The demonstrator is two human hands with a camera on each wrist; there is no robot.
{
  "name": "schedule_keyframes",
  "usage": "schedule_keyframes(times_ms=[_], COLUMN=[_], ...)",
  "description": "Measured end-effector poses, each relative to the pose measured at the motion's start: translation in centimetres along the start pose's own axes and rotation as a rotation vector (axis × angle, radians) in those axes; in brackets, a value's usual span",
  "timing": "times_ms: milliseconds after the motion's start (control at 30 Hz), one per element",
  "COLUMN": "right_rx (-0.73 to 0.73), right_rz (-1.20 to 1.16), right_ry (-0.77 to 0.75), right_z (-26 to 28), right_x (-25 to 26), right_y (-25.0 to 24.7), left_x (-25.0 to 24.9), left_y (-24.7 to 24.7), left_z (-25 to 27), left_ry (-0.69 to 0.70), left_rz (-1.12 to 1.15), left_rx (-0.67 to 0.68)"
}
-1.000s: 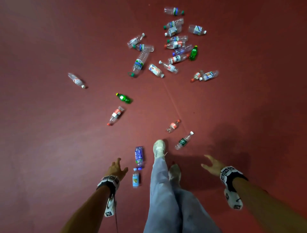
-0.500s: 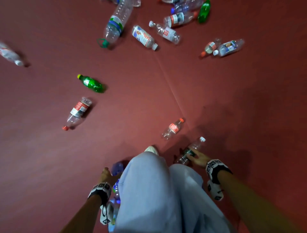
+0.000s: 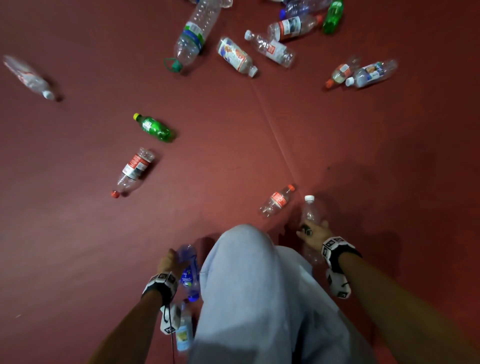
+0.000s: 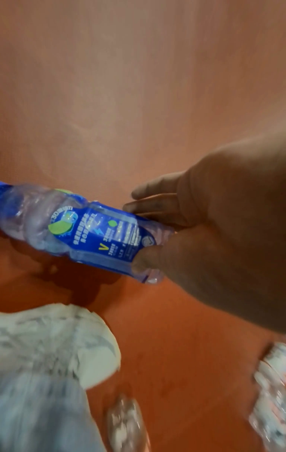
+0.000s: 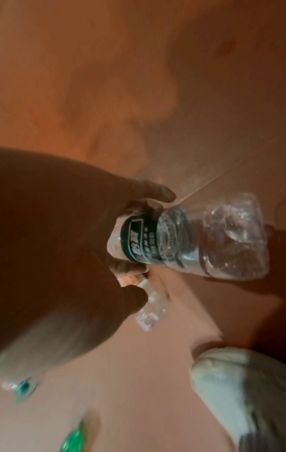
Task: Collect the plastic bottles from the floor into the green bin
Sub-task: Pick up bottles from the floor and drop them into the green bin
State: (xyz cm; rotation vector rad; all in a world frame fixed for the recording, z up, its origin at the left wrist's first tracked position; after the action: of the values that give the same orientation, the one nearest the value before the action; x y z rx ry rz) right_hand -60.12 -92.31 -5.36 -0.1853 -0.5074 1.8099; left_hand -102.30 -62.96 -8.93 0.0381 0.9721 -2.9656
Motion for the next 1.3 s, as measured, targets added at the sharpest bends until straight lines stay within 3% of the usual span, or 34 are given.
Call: schedule_keyframes(times_ms=[167,367,533,600,767,867,1000,1133,1300], right_rx=[-0.128,-0.148,-0.213,-0.197,-0.195,-0.246,-0.238,-0.172,-0.145], right_rz=[0.081,0.108,-0.154,-0.325,-0.657,-0.7,-0.608,-0.524,-0.379], right_ry=[-0.05,-0.113,-0.149,-0.257,-0.44,-0.536,-0.622,-0.748,-0.975], right_z=[12.1,31.6,45.4,48.9,53.7,55.5,57.5,59.0,62.7], right_x=[3.2,8.9,14.6,17.6,23.5,26.1,28.7,31.4,34.3], right_y=[-7.5,-17.3,-25.5,-27.9,-31.4,-32.3,-33.7,-36.5,-40.1], left_x=[-3.3,-8.4,-14.1,-17.0,-23.8,-27.0,-29.1,-29.6,-27.7], left_y=[-9.2,-24.5,-36.0,-39.5,-45.5,-47.3,-48.6,-49.4,-49.9], left_z=[9.5,26.7,39.0,42.9,50.3,54.1,58.0,60.7,63.9], left_ry=[0.075,0.189,0.31,0.399,0.648,0.755,0.764,0.769,0.605], left_rz=[0.015,-0.017,0.002,0.017,0.167,0.289,0.69,0.863,1.13], left_rx=[0.023,-0.023,-0.048,-0.042,-0.06,-0.042,0.031,-0.05,-0.102])
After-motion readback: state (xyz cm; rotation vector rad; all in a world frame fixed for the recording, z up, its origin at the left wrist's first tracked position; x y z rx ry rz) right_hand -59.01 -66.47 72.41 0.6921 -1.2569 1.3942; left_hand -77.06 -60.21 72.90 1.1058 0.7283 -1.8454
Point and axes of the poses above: each hand's wrist, its own z-axis away from the middle knuckle, its own y-axis out of the palm, x = y × z, the point moved 7 cm from there along -z, towards the middle knuckle, and after that the axes turned 1 degree about -y, right-handed, at the moved point
